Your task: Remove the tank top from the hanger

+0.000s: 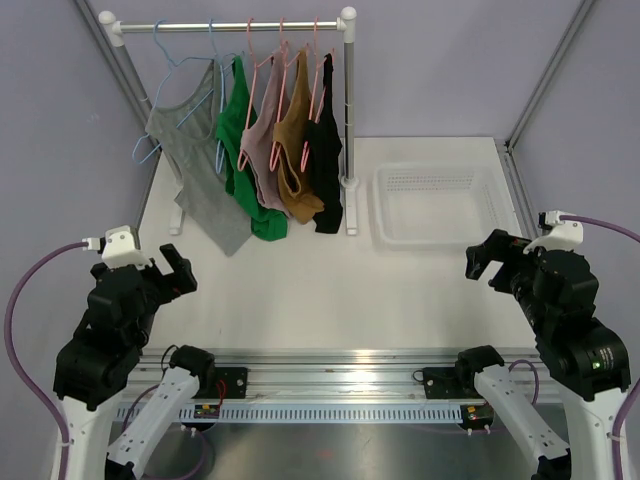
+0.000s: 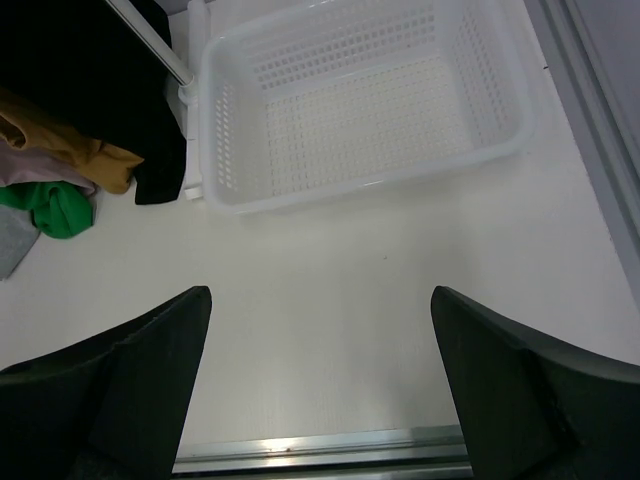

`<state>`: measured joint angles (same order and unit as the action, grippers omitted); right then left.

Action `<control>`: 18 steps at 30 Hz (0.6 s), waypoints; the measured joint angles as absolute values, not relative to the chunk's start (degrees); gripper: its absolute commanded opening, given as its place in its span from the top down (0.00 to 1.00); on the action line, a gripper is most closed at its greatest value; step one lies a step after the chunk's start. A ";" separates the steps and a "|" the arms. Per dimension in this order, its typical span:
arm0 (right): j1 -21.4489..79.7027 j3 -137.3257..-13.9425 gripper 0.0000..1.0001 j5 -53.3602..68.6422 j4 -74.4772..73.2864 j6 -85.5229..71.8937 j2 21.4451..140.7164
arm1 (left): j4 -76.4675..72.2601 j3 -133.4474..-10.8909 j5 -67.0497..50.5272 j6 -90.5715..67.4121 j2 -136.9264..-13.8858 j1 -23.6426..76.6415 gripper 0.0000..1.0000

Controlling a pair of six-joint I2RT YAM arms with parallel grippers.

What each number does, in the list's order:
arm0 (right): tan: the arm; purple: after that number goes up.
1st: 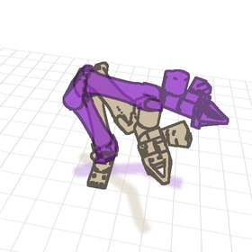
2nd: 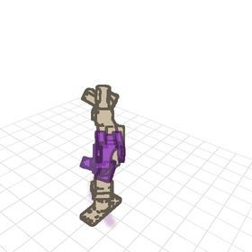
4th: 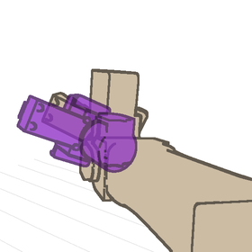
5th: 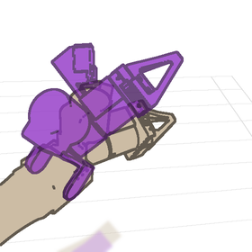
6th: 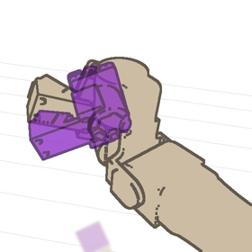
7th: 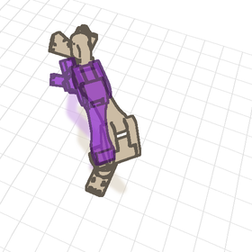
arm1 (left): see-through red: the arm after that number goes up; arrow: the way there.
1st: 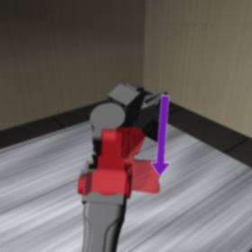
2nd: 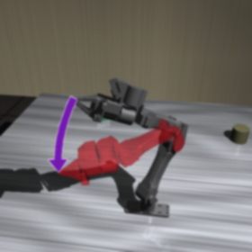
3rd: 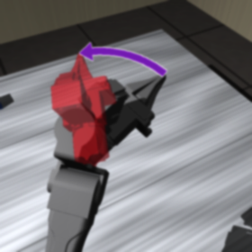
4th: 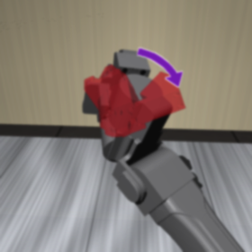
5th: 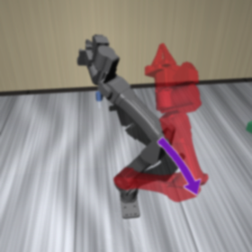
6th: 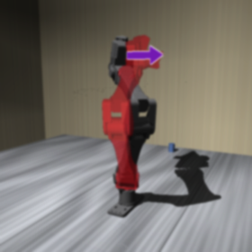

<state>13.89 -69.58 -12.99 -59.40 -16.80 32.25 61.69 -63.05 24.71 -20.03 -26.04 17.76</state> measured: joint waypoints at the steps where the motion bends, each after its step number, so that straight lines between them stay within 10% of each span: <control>1: 13.89 -69.34 0.00 -12.97 -59.09 -16.80 31.99 | 61.80 -63.29 24.71 -19.99 -26.04 17.76 0.01; 18: 13.89 -64.45 0.00 -4.10 -52.90 -19.51 27.88 | 57.25 -89.14 11.14 -19.49 -51.72 17.78 0.01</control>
<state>13.89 -64.45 -4.10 -52.90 -19.51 27.88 57.25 -89.14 11.14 -19.49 -51.72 17.78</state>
